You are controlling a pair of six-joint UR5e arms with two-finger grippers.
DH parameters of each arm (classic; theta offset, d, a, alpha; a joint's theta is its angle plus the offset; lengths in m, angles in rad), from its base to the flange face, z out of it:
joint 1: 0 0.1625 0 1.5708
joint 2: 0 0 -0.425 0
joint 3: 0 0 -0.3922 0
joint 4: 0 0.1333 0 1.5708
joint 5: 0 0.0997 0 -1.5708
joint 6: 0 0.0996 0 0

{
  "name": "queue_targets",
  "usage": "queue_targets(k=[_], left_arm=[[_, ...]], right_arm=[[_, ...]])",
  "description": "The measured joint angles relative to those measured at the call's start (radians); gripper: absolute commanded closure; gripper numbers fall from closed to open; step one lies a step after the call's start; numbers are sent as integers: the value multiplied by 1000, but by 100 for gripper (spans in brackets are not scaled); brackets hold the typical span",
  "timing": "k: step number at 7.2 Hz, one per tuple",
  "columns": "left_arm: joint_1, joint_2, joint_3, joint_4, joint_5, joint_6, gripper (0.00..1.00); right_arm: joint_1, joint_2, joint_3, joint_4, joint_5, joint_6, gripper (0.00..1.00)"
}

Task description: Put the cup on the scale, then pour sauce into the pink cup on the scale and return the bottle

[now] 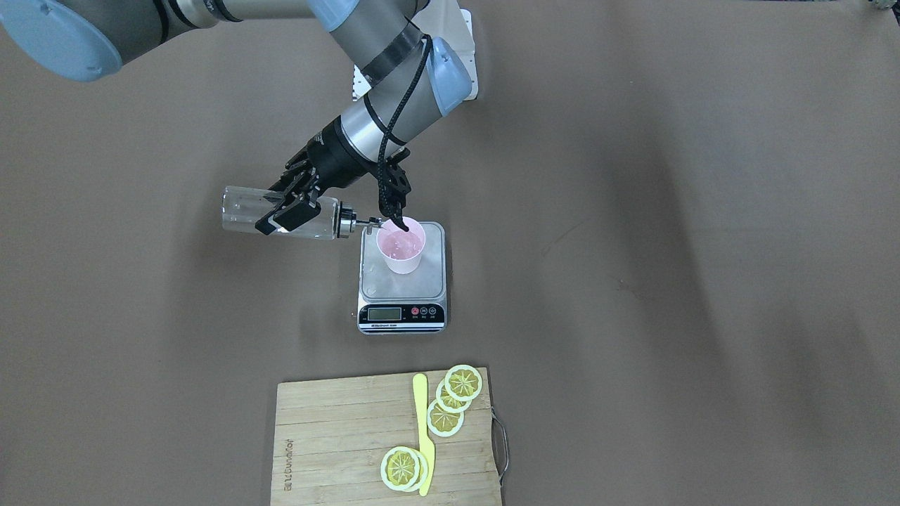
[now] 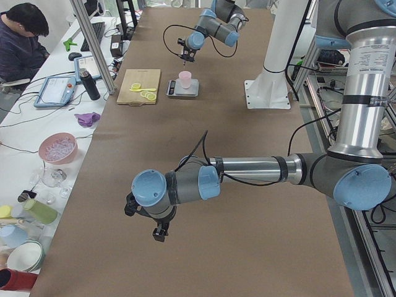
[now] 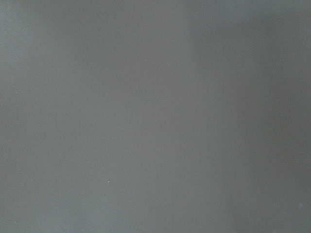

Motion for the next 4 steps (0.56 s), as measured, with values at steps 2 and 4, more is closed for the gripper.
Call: queue_targets(k=[2, 4], left_arm=[[0, 0, -5, 1, 0, 0, 2], [0, 0, -6, 1, 0, 0, 2]], right_arm=[[0, 2, 0, 5, 1, 5, 100], [1, 6, 4, 12, 4, 10, 100]])
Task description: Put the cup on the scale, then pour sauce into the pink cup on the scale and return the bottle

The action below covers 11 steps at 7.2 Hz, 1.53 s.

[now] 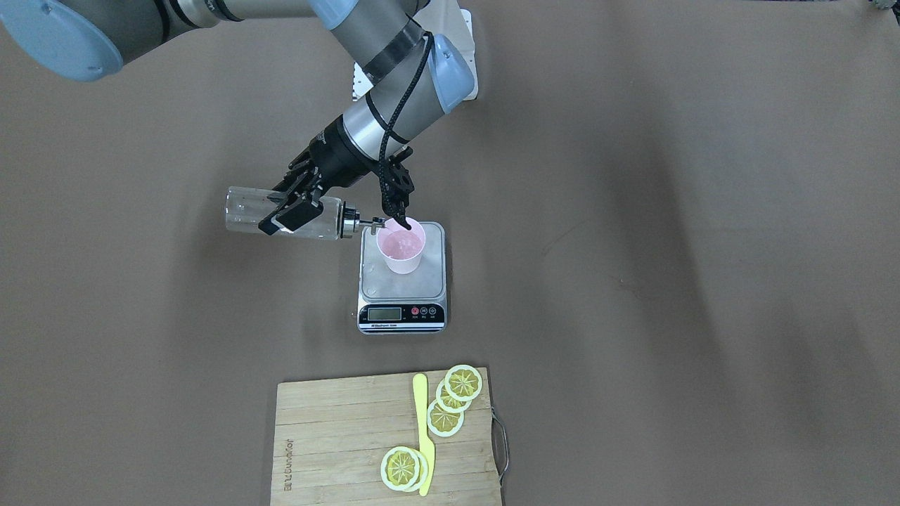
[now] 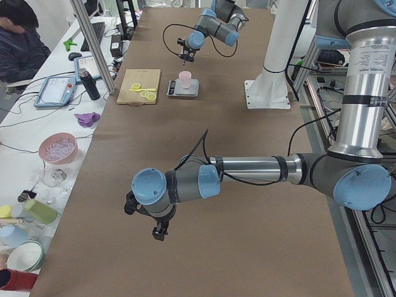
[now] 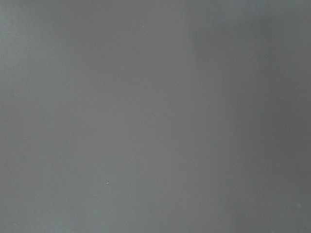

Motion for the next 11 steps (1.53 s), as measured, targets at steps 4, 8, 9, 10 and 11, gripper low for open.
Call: queue_targets(k=[4, 8, 9, 10, 11], left_arm=[[0, 0, -2, 0, 0, 0, 2], [1, -2, -9, -2, 1, 0, 2], [6, -3, -15, -5, 4, -1, 2], [23, -6, -29, -4, 6, -7, 2], [57, -9, -55, -2, 9, -47, 2]], right_arm=[[5, -22, 24, 127, 20, 1, 100], [48, -156, 221, 251, 114, -7, 100], [77, -189, 277, 296, 168, -15, 100], [111, -216, 324, 335, 224, -28, 100], [144, -239, 366, 369, 264, -45, 100]])
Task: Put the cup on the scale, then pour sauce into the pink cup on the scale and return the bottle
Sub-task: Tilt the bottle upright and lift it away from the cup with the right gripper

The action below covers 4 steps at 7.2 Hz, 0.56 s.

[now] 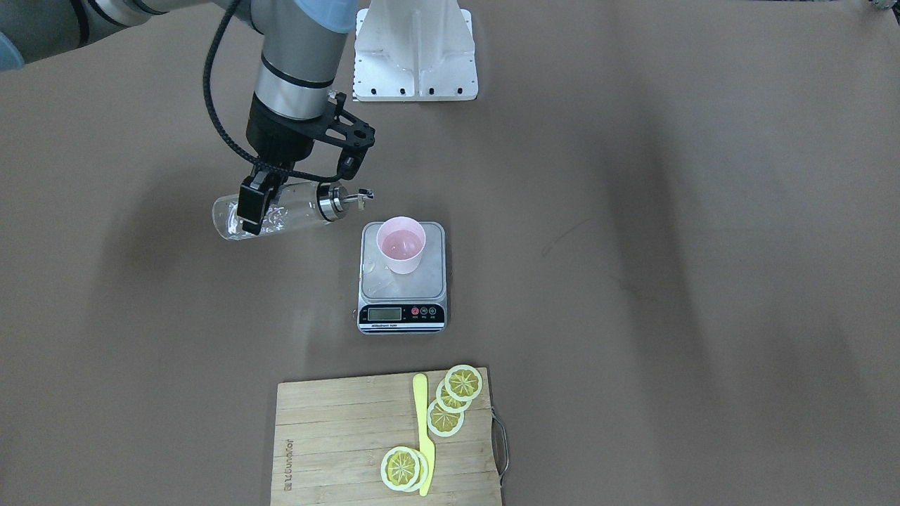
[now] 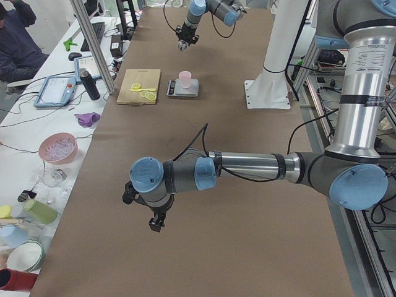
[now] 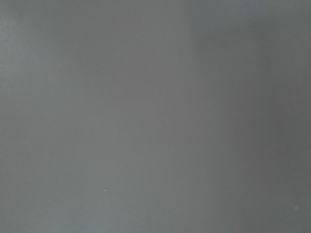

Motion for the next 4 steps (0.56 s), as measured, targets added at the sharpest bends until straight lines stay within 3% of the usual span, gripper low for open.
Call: queue_targets(k=[4], left_arm=[[88, 0, -69, -8, 5, -223, 2]], right_arm=[[172, -106, 93, 172, 241, -23, 100]])
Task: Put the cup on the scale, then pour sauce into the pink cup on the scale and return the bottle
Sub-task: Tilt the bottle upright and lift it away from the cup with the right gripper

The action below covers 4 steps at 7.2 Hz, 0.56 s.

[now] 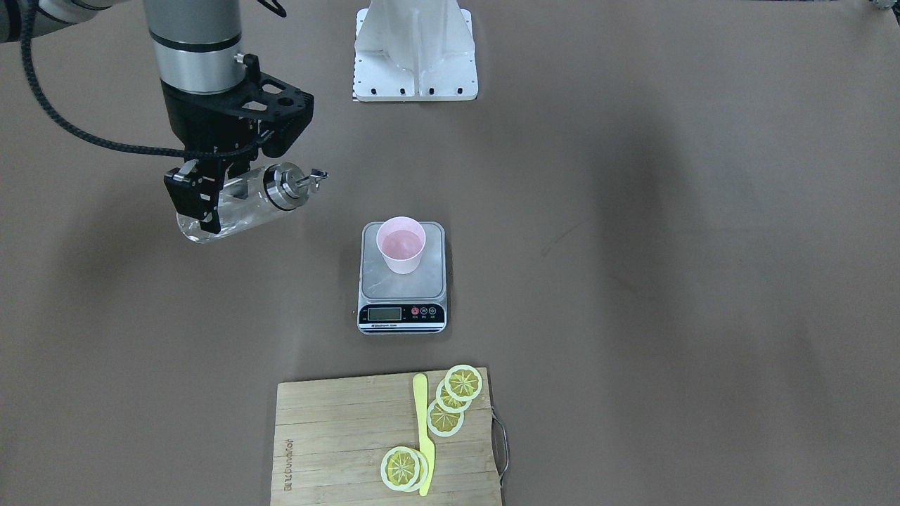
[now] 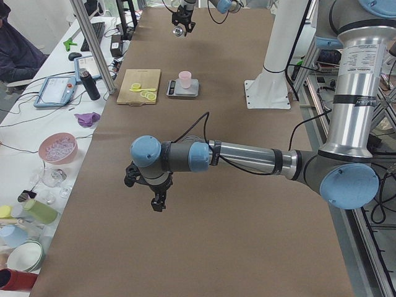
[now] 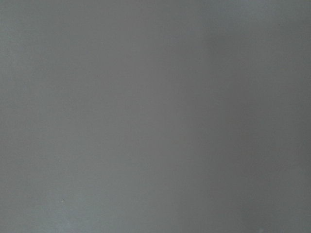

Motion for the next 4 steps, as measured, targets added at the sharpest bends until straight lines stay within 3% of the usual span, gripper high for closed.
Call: queue_targets(k=[4], left_arm=[[3, 5, -25, -3, 1, -21, 2]], right_arm=[[151, -196, 0, 284, 260, 5, 100]])
